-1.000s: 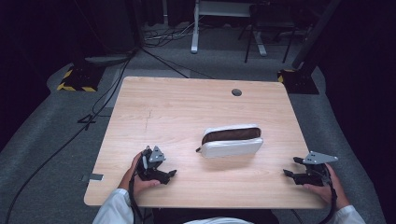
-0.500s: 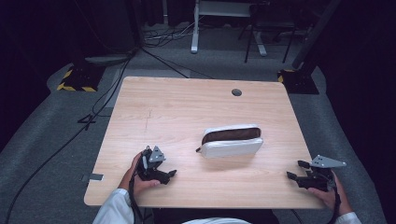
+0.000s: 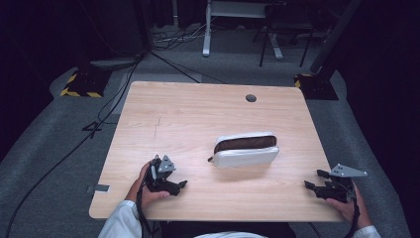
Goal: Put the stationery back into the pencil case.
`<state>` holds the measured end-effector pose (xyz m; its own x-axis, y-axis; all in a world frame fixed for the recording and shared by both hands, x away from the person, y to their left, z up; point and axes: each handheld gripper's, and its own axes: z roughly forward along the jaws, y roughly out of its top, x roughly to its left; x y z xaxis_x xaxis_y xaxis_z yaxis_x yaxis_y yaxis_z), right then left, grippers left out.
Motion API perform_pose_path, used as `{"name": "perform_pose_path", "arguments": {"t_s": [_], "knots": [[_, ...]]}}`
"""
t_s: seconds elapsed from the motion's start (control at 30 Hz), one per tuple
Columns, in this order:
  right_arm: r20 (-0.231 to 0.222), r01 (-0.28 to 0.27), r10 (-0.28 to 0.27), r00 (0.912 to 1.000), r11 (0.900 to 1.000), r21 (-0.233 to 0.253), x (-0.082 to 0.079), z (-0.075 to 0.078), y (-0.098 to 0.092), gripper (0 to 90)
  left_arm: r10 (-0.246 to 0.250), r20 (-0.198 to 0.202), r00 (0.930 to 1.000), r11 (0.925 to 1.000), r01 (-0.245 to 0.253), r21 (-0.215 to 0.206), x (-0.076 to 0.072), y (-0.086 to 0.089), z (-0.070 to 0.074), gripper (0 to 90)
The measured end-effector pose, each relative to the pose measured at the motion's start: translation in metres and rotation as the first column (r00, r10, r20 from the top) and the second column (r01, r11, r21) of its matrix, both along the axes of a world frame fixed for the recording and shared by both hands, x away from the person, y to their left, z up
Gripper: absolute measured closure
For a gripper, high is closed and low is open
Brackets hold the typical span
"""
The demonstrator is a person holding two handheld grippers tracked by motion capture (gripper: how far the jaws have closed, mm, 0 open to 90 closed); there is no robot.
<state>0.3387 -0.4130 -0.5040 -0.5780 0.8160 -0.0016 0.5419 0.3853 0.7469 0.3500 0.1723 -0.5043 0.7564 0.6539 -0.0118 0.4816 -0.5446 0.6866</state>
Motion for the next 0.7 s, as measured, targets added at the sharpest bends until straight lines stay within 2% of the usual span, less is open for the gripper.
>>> {"name": "perform_pose_path", "arguments": {"t_s": [0.7], "knots": [[0.001, 0.007, -0.007, 1.0000, 1.000, -0.003, 0.0001, 0.0000, -0.0001, 24.1, 0.004, -0.001, 1.0000, 1.0000, -0.004, -0.002, 0.0009, -0.0006, -0.0001, 13.9]]}}
